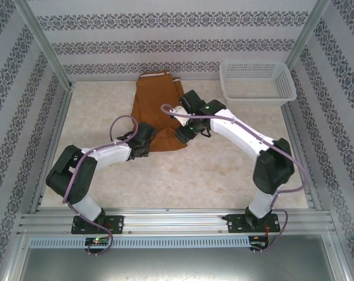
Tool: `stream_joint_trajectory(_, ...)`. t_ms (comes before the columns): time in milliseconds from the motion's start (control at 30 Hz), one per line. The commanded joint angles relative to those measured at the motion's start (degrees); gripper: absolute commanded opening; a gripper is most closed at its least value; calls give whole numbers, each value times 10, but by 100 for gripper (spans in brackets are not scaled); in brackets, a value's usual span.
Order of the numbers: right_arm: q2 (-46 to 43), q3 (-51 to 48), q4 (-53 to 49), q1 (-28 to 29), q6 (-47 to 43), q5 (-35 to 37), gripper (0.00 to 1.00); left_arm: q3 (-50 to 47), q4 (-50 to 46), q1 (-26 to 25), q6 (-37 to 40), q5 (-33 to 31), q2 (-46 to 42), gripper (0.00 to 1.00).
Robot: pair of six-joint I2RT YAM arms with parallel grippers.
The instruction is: Roll up the long pants
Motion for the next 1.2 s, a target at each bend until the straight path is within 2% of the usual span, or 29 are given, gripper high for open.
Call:
stream_joint_trajectory(0,0,-4,45,10,35,-43,0,14,-13,16,24,16,25,4)
stream_joint_trajectory(300,205,99,55,2,37,-66,0,26,-20,35,36,34,39,6)
stream_joint_trajectory(367,253,129,44,-6,31,-62,0,28,-23,40,39,34,39,9)
stream_joint_trajectory(400,270,141,39,-11,29,-60,0,29,-24,44,43,35,39,14)
stream_joint_trajectory(433,289,154,34,-17,29,-60,0,30,-24,49,48,35,38,31)
stream_joint_trajectory(467,304,163,31,-22,28,-62,0,31,-25,53,54,35,37,61)
stream_joint_trajectory(500,314,170,29,-27,28,-67,0,33,-24,58,60,35,36,95)
stream_joint_trajectory(533,326,179,24,-31,28,-73,0,38,-22,64,71,38,32,100)
stream_joint_trajectory(700,348,200,11,-34,25,-80,0,99,-72,71,125,82,5,100)
stream_joint_trajectory(733,348,200,14,-34,25,-80,0,116,-88,70,136,103,1,96)
stream_joint_trajectory(867,350,202,14,-35,25,-81,0,156,-140,47,150,147,-19,33)
stream_joint_trajectory(900,351,202,13,-34,25,-81,0,156,-144,40,150,151,-23,23)
stream_joint_trajectory(967,352,199,13,-34,24,-81,0,149,-140,32,138,174,-31,14)
stream_joint_trajectory(1033,355,197,12,-36,22,-82,0,150,-142,24,133,186,-39,13)
stream_joint_trajectory(1067,356,197,12,-35,21,-82,0,158,-155,21,136,186,-43,17)
stream_joint_trajectory(1100,357,196,11,-36,21,-82,0,167,-172,18,142,181,-49,32)
stream_joint_trajectory(1133,358,196,11,-36,20,-82,0,177,-186,17,150,174,-55,59)
stream_joint_trajectory(1167,359,196,12,-37,21,-84,0,187,-204,17,162,162,-62,95)
